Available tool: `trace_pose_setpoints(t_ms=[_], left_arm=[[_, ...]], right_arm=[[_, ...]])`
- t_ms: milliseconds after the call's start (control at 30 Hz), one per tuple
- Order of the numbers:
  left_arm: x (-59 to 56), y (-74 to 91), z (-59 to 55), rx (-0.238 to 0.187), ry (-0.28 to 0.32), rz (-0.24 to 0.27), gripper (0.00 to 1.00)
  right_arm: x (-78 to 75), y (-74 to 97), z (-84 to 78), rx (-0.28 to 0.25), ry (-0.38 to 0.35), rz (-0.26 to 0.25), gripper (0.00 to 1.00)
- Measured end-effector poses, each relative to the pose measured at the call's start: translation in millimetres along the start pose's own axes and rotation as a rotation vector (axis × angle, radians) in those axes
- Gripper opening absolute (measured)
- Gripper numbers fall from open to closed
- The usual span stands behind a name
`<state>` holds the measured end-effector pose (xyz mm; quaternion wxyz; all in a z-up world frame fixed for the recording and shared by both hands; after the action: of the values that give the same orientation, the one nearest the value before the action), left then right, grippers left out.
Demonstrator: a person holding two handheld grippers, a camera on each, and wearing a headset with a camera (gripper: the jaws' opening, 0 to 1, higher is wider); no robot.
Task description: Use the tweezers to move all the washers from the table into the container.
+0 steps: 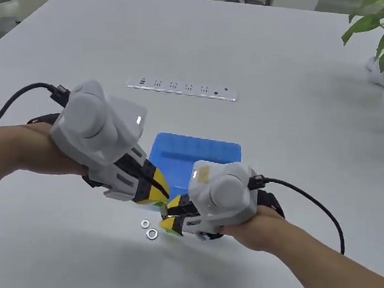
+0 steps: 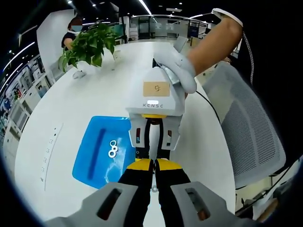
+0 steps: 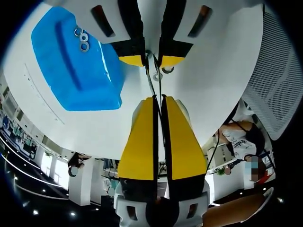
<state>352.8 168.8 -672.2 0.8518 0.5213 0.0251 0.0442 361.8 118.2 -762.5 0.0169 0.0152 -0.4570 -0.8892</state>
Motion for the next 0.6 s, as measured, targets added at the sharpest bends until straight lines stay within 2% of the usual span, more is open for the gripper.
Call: trace_pose_setpoints(t_ms=[600], left_arm=[[2.5, -1.2, 2.7, -0.005, 0.000, -0.006, 0.06]], right_arm=[[-0.2, 2.9, -1.2, -0.007, -0.014, -0.007, 0.12]])
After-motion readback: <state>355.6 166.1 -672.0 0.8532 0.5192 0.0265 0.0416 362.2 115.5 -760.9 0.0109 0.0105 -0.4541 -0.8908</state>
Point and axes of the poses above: the centre of the closed fingertips' face, and the gripper's own axes: y roughly backward along the fingers, x roughly to its left, z roughly out of its top, the point moved 6 cm from there along y, roughly backward along the fingers, and after that the axes turned 15 degrees about x, right-handed, at the moved point
